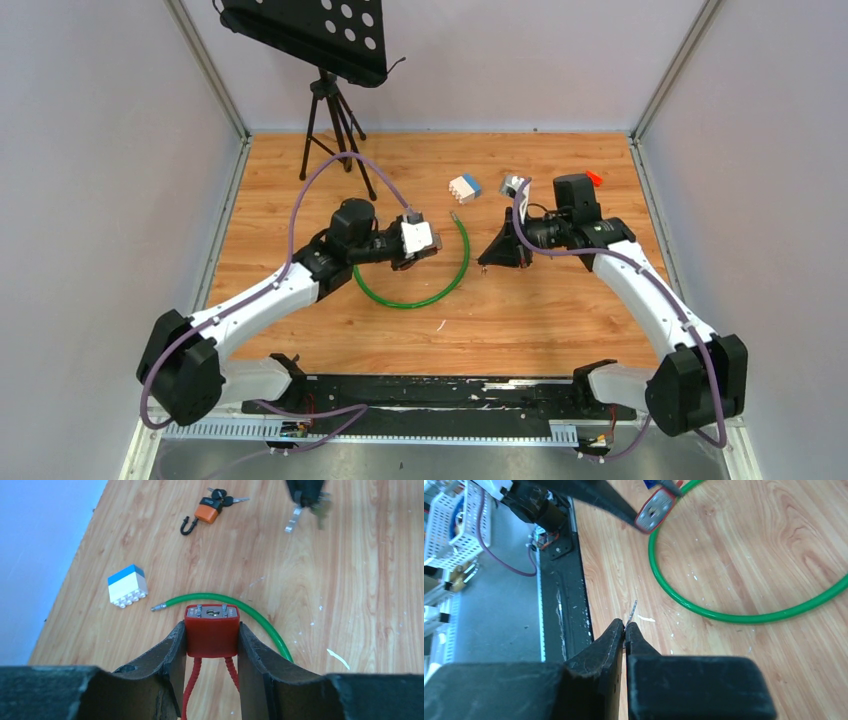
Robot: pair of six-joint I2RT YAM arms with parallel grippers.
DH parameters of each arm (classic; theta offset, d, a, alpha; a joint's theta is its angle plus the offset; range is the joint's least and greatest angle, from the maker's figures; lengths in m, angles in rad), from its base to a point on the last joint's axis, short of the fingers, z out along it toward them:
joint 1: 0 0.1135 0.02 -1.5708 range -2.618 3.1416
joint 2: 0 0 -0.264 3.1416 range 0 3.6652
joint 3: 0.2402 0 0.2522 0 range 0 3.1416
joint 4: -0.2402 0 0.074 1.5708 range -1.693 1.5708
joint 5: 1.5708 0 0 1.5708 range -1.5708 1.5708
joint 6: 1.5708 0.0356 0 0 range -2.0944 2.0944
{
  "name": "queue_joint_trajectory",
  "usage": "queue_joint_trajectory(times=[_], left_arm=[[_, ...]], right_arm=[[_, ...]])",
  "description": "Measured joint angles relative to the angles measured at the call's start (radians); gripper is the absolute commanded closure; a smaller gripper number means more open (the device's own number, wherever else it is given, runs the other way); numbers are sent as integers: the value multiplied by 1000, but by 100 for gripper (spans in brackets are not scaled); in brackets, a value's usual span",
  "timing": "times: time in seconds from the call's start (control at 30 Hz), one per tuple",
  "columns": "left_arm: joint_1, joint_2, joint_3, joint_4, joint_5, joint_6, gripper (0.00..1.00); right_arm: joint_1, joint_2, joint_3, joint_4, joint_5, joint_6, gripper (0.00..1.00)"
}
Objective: Unlock with the key
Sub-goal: Unlock the lock.
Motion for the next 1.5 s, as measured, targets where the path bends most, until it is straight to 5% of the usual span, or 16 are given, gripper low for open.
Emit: queue_joint_trajectory(times=[0.23, 0.57, 0.9, 1.5], left_arm=[[-2, -142, -225, 126, 94, 112, 100], [-3, -220, -613, 632, 100, 214, 100], [-22, -204, -724, 1003, 69, 302, 100], [-53, -106, -748, 1161, 11, 398, 100]], right_arm=[[29, 111, 85, 13, -78, 74, 100], [168, 199, 100, 56, -117, 171, 100], [273, 266, 100, 138, -58, 215, 100], [330, 257, 100, 186, 94, 267, 100]])
